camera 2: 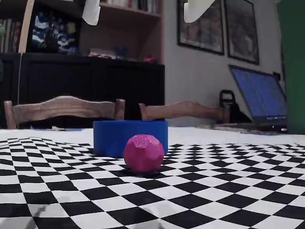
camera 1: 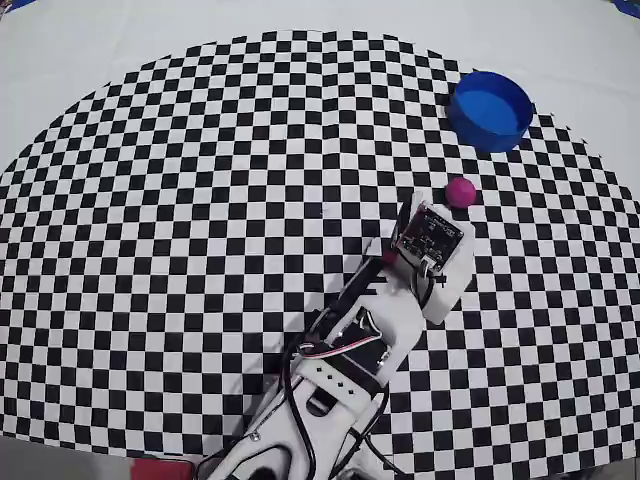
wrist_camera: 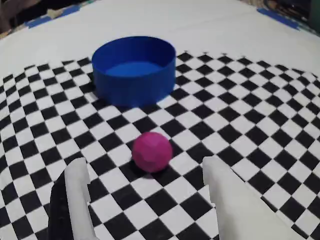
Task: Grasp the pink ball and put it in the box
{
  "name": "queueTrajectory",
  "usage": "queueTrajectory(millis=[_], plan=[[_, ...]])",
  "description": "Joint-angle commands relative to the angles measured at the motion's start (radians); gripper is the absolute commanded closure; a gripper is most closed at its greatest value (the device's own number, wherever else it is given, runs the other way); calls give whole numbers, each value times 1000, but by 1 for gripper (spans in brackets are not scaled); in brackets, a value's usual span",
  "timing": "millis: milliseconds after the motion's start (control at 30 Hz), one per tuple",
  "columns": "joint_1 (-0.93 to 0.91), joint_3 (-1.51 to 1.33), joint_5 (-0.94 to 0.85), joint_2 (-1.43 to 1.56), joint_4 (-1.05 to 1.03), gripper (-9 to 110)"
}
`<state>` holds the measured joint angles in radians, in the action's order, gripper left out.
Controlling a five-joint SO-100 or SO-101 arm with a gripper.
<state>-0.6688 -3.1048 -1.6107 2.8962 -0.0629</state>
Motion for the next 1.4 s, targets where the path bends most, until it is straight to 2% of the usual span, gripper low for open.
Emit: queueTrajectory(millis=[0, 333, 1367], plan=[[12, 2, 8, -15, 25, 75], [15, 18, 15, -60, 44, 75], [25, 256, 23, -471, 104, 72]])
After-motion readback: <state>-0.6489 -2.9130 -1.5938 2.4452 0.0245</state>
